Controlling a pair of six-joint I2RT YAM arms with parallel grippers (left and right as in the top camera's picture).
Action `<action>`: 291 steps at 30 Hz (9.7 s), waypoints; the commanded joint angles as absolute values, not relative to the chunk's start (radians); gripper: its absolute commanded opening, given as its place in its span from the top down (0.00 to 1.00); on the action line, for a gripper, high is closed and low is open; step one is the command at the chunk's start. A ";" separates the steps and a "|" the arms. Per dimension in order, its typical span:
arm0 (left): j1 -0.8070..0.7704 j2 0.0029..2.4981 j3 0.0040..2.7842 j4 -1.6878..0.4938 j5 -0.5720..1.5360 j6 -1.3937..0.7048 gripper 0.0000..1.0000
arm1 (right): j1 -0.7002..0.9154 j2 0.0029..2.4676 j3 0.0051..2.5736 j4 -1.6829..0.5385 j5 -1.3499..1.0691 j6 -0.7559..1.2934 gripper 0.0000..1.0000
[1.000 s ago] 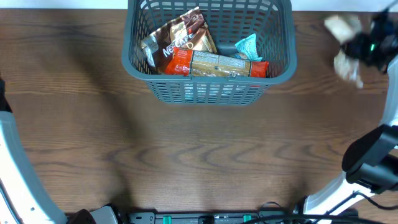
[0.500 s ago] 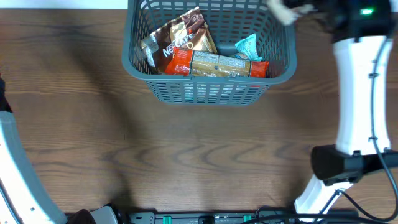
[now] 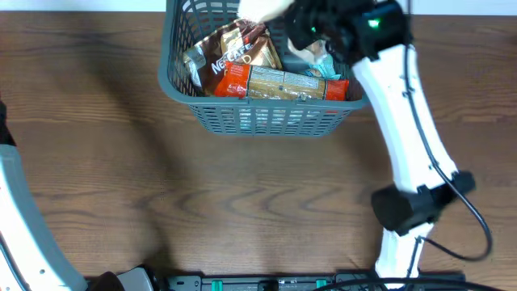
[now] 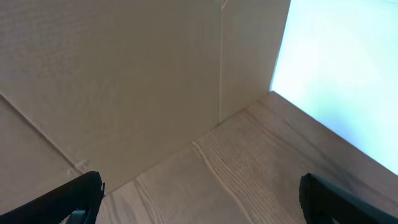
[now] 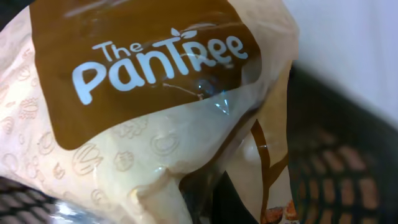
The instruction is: Pack container
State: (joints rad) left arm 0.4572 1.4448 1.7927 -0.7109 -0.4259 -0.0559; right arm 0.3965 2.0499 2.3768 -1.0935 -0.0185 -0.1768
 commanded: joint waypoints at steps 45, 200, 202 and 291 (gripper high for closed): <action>0.462 1.444 1.791 -0.711 -0.439 -0.065 0.01 | 0.173 1.719 2.781 -1.342 0.079 -0.038 0.01; 0.462 1.444 1.791 -0.711 -0.439 -0.065 0.01 | -0.066 0.007 0.006 -0.064 0.090 0.168 0.01; 0.462 1.444 1.791 -0.711 -0.439 -0.065 0.01 | -0.066 0.007 0.006 -0.064 0.090 0.168 0.01; 0.037 0.274 0.782 -0.567 0.146 -0.309 0.02 | -0.066 0.007 0.006 -0.064 0.090 0.168 0.01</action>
State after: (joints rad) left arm 0.0429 0.3523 0.8932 -0.5880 0.1329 -0.2962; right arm -0.0582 0.0124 0.0074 -0.0612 0.0803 0.1532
